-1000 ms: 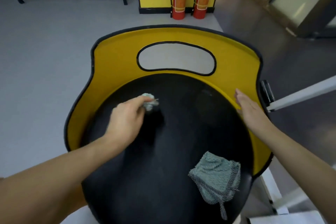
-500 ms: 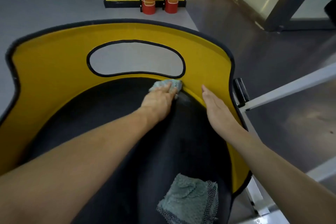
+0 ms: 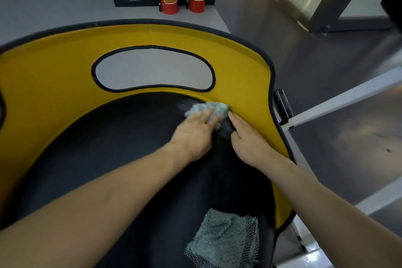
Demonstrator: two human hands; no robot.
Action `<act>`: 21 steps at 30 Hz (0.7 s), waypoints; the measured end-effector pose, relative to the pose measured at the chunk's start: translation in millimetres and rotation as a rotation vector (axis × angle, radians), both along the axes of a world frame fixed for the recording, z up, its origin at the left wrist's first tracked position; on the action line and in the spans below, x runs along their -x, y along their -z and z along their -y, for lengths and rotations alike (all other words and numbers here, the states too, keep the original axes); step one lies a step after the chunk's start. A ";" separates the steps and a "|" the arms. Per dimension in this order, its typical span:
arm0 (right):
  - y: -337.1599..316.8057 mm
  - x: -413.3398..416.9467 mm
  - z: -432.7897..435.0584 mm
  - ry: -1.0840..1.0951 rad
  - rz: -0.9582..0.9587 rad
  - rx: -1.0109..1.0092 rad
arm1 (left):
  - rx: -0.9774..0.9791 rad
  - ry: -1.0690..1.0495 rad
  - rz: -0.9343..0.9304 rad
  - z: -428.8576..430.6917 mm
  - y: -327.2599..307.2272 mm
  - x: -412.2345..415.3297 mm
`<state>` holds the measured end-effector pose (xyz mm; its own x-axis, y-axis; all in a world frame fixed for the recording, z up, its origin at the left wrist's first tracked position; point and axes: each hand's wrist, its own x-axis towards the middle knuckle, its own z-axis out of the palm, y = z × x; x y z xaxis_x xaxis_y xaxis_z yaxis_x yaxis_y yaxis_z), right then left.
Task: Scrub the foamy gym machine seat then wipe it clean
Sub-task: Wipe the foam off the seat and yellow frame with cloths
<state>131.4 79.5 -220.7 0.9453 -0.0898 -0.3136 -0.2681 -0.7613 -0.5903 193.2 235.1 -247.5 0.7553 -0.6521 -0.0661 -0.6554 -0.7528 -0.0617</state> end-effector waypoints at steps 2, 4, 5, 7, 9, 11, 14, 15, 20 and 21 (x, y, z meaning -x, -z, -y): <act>-1.7 6.1 5.5 0.016 -0.022 -0.009 | 0.026 -0.159 -0.050 -19.0 -6.0 -21.4; -3.6 11.9 10.7 0.026 -0.028 -0.040 | 0.077 -0.264 -0.125 -35.5 -10.4 -37.2; -4.7 13.4 12.5 0.032 -0.029 -0.056 | 0.087 -0.278 -0.152 -38.8 -10.3 -39.8; -5.5 14.2 13.9 0.051 -0.016 -0.085 | 0.139 -0.234 -0.131 -27.0 -10.2 -29.3; -6.0 11.7 12.3 0.095 0.026 -0.113 | 0.166 -0.089 -0.120 -1.0 -9.5 0.1; -5.7 6.7 10.2 0.180 0.073 -0.172 | 0.157 0.084 -0.154 20.1 -7.6 30.6; -5.1 -1.3 3.9 0.266 0.099 -0.239 | 0.152 0.089 -0.184 25.1 3.1 30.2; -3.7 -3.8 2.1 0.273 0.115 -0.252 | 0.121 0.068 -0.181 22.4 2.7 20.4; -7.8 8.5 2.1 0.256 0.076 -0.284 | 0.134 -0.189 -0.157 -22.6 0.7 -40.2; -8.4 11.4 3.8 0.251 0.071 -0.275 | 0.109 -0.259 -0.150 -37.7 -3.7 -53.1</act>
